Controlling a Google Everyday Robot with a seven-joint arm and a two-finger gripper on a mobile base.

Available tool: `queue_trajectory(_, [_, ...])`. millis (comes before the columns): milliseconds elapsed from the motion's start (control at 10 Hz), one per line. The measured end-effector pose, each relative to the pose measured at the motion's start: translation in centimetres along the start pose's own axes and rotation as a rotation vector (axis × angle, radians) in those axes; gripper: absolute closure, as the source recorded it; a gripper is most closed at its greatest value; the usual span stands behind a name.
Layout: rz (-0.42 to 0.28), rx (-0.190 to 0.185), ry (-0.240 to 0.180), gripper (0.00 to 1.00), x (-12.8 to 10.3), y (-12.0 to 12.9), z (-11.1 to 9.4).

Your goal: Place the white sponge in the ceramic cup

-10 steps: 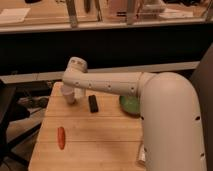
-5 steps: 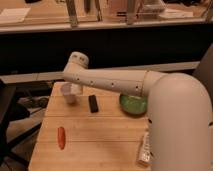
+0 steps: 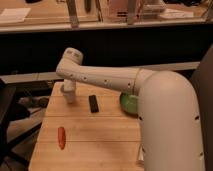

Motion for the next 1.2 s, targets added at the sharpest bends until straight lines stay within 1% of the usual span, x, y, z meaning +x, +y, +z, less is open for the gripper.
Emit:
queue_trajectory(100, [-0.021,0.013,-0.001,0.93,0.2,-0.5,0.6])
queue_trajectory(200, [-0.037,0.025,-0.001,0.86,0.4,-1.0,1.1])
queue_trajectory(300, [-0.058,0.045,-0.002,0.72,0.3,-1.8,1.7])
queue_trajectory(500, [-0.07,0.061,0.002,0.56,0.2,-2.0,2.5])
queue_trajectory(600, [-0.076,0.071,0.004,0.44,0.1,-2.0,3.0])
queue_trajectory(800, [-0.085,0.082,0.007,0.25,-0.2,-2.4,3.8])
queue_trajectory(900, [-0.089,0.086,0.009,0.2,-0.3,-2.6,4.0])
queue_trajectory(1200, [-0.089,0.09,0.015,0.2,-0.5,-2.6,4.3])
